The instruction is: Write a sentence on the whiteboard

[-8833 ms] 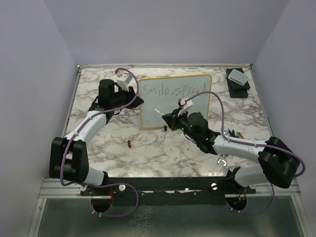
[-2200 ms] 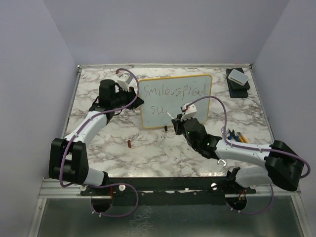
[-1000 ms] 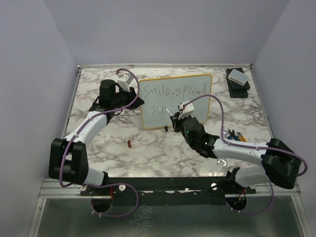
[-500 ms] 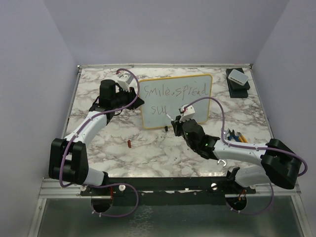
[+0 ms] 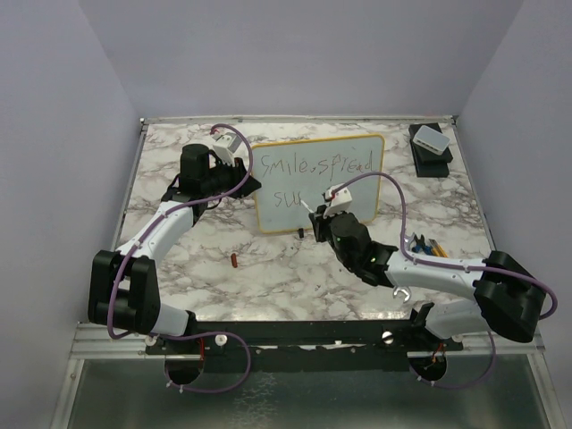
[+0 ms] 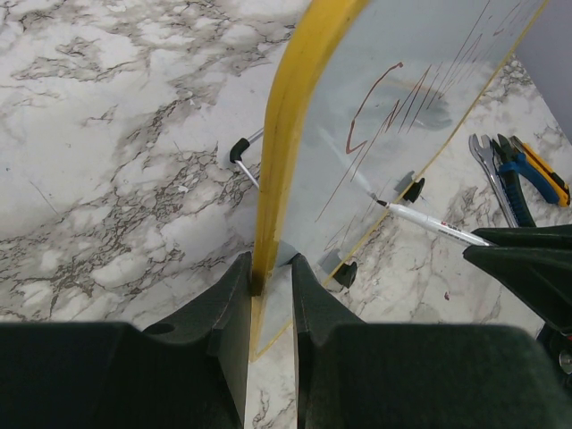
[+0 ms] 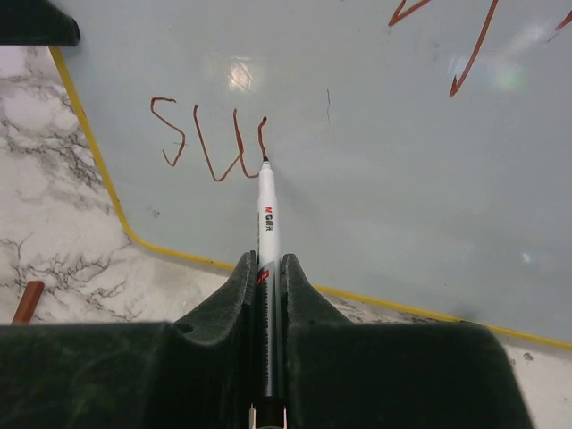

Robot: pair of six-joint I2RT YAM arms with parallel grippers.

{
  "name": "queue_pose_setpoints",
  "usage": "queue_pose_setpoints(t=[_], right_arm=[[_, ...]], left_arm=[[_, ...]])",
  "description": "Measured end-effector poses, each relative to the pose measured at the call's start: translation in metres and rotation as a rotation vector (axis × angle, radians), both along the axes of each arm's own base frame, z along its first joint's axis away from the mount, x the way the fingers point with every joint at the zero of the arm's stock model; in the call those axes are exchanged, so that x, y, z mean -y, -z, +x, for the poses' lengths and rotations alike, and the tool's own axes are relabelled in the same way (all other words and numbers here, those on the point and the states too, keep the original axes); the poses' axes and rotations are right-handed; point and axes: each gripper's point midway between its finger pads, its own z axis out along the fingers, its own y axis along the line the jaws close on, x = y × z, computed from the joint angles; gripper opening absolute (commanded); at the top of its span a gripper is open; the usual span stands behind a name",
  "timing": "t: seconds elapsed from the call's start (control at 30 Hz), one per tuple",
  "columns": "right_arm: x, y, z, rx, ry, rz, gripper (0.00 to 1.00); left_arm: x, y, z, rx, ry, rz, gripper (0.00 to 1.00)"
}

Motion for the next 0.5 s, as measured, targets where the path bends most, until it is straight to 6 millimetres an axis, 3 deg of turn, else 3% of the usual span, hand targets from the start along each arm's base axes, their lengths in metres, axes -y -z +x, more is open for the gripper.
queue_pose_setpoints(t=[0.17, 0.5], right_arm=[[-0.002, -0.016, 0.007, 0.047, 0.013, 0.008, 0.01], [0.003, -0.025, 0.011, 0.077, 0.041, 0.002, 0.01]], left_arm=[[0.0, 0.0, 0.0, 0.0, 0.0, 0.0, 0.09], [0.001, 0.0, 0.0, -0.001, 0.001, 0.0, 0.09]])
